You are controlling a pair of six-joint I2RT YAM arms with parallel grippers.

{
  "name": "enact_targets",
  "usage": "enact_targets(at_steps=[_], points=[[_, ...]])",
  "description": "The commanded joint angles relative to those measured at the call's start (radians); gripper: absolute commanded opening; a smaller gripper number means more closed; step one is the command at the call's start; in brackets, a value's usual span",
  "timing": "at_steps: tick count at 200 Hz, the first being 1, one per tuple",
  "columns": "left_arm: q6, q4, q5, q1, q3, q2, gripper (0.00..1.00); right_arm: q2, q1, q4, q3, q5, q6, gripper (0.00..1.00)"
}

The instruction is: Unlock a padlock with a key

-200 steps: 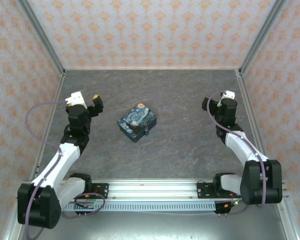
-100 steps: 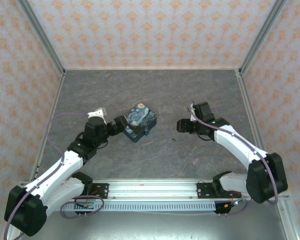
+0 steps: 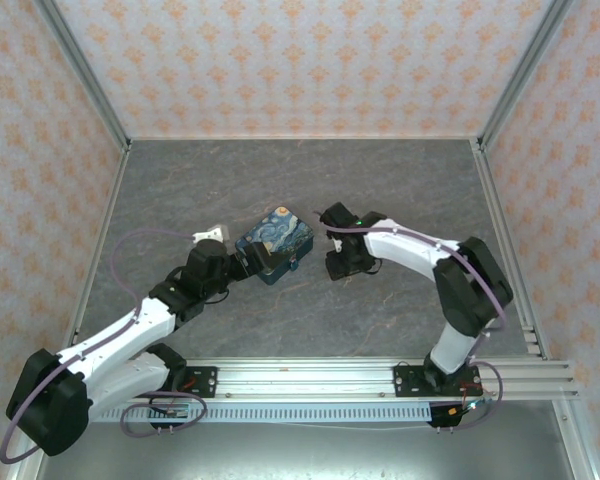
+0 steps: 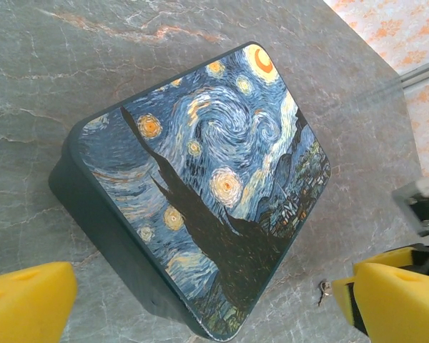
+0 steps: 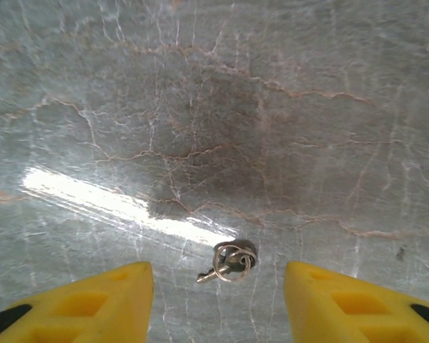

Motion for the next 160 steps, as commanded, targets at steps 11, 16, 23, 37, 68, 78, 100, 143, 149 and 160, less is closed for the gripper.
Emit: enact_targets(at_steps=[11,16,23,37,68,78,100,143,149,160], points=[[-0.013,-0.009,-0.048,-0.009,-0.001,-0.046,1.00,0.077,0.034,-0.121,0.070,0.112,-0.030,0.49],[-0.014,-0.014,-0.052,-0.009,-0.003,-0.051,1.00,0.088,0.036,-0.126,0.074,0.114,-0.031,0.49],[-0.013,-0.018,-0.056,-0.009,-0.004,-0.056,1.00,0.100,0.040,-0.131,0.081,0.112,-0.033,0.48],[-0.014,-0.027,-0.063,-0.009,-0.008,-0.064,1.00,0.121,0.044,-0.141,0.091,0.119,-0.034,0.46],[-0.014,-0.040,-0.065,-0.009,-0.007,-0.072,1.00,0.145,0.044,-0.160,0.099,0.128,-0.029,0.42],[-0.013,-0.043,-0.066,-0.009,-0.007,-0.074,1.00,0.149,0.044,-0.160,0.096,0.125,-0.027,0.41],[-0.014,-0.044,-0.067,-0.010,-0.006,-0.074,1.00,0.156,0.044,-0.160,0.092,0.121,-0.027,0.38],[-0.012,-0.058,-0.069,-0.009,-0.003,-0.077,1.00,0.165,0.044,-0.157,0.083,0.122,-0.024,0.32],[-0.012,-0.058,-0.068,-0.009,-0.003,-0.078,1.00,0.165,0.044,-0.157,0.082,0.122,-0.024,0.30],[-0.011,-0.061,-0.068,-0.009,-0.001,-0.081,1.00,0.165,0.044,-0.157,0.081,0.123,-0.022,0.29]])
